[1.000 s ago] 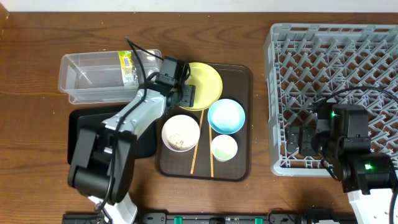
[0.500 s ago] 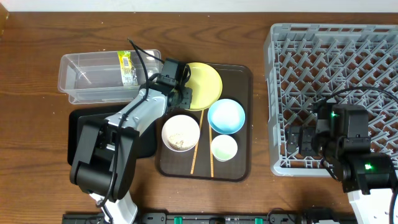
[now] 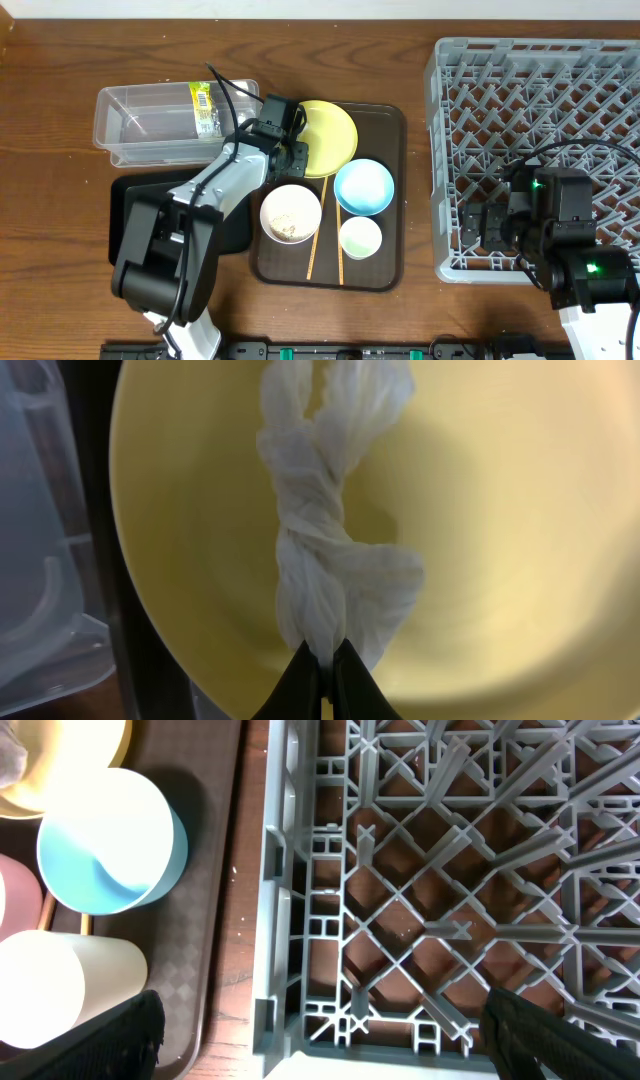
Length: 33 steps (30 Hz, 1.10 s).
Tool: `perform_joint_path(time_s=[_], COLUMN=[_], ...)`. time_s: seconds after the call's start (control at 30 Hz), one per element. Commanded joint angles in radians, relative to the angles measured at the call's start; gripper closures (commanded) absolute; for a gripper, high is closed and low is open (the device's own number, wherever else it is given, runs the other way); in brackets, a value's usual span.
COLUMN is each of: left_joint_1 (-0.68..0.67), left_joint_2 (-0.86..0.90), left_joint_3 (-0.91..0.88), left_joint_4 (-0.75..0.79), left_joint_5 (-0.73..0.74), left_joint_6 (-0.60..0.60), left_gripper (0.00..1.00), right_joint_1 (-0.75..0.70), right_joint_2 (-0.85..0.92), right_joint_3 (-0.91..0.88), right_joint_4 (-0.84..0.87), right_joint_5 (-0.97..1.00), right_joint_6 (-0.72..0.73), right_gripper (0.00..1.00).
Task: Sort waste into correct bins and load items into the dishwasher rack
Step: 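Carry the tissue left and release it into the clear bin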
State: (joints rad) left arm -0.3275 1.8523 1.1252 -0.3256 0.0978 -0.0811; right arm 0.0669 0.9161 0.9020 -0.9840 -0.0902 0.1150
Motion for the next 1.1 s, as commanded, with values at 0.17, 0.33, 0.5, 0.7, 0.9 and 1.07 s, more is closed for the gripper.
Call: perform_joint_path(time_s=[0.17,0.33,0.5,0.7,0.9,1.07], left_joint_1=[0.004,0.045,0.148,0.259,0.285,0.285], left_joint_2=[-0.262,-0.366,-0.387,-0.334,-0.292,-0.315], left_joint_3=[-0.006,-0.006,-0.006,-0.007,-0.007,-0.006], left_joint_4=[0.001,0.002,0.006,0.009,0.009,0.003], left_joint_5=[-0.017,-0.142,-0.231,-0.23,-0.23,-0.23], left_joint_6=[-0.001,-0.002,-0.002,-0.002,-0.001,-0.002], left_gripper=[0.94,0.94,0.93,0.94,0.71,0.5], right_joint_1=[0.018,0.018,0.018,0.018,0.018,0.018], right_joint_2=[-0.002,-0.002,-0.002,-0.002,-0.002,-0.002], right_joint_3=[0.019,0.019,0.019,0.019,0.019,0.019], right_joint_4=[-0.004,-0.003,-0.003,-0.003,-0.003,-0.003], right_joint_5=[-0.004,-0.004,-0.004,-0.004,-0.004,-0.004], right_joint_6=[0.011,0.011,0.011,0.011,0.011,0.011], right_gripper=[0.01,0.01,0.01,0.01,0.01,0.01])
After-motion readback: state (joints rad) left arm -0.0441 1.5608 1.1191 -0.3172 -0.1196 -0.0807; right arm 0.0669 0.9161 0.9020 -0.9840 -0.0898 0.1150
